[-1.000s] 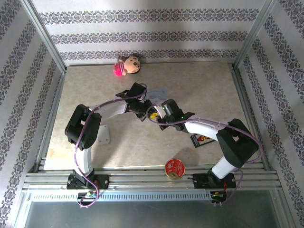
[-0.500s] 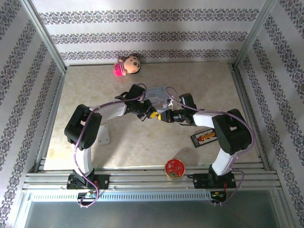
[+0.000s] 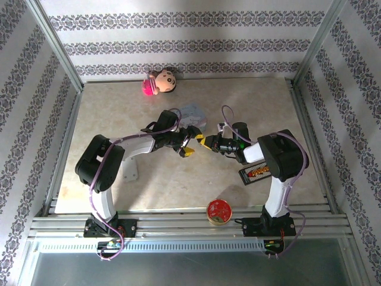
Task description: Unlock a padlock with a key
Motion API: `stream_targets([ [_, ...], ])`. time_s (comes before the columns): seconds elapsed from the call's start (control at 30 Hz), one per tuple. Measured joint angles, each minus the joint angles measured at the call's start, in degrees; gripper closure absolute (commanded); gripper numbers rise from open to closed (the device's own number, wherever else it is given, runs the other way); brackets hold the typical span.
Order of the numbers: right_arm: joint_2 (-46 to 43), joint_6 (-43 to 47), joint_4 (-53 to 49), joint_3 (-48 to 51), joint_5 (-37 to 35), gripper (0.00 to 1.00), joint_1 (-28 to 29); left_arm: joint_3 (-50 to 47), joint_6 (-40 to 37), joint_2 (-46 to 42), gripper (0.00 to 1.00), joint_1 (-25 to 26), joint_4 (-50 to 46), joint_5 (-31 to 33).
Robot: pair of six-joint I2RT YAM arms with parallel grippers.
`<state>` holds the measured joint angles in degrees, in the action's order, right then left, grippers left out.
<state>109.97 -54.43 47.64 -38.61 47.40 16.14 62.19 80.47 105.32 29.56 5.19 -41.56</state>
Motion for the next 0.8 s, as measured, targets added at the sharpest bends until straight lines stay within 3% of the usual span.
stream_targets([
  [0.07, 0.22, -1.42, 2.21, 0.83, -0.94, 1.00, 0.15, -0.37, -0.15, -0.94, 0.00, 0.00, -0.44, 0.68],
  [0.23, -0.04, -2.93, 4.35, 2.03, -5.55, 1.00, 2.21, 2.38, -6.84, -5.31, 0.01, 0.04, -7.63, 7.19],
  [0.43, -1.95, -4.79, 4.50, 2.80, -14.12, 1.00, 6.91, 12.81, -21.59, -8.59, 0.01, 0.07, -18.67, 27.67],
  [0.57, -2.82, -6.08, 5.01, 3.30, -21.55, 1.00, 10.97, 18.01, -29.83, -5.75, 0.01, 0.07, -24.02, 42.69],
  [0.8, -2.95, -8.55, 5.53, 3.54, -33.18, 1.00, 15.76, 23.34, -36.76, 6.01, 0.01, 0.09, -31.47, 55.78],
])
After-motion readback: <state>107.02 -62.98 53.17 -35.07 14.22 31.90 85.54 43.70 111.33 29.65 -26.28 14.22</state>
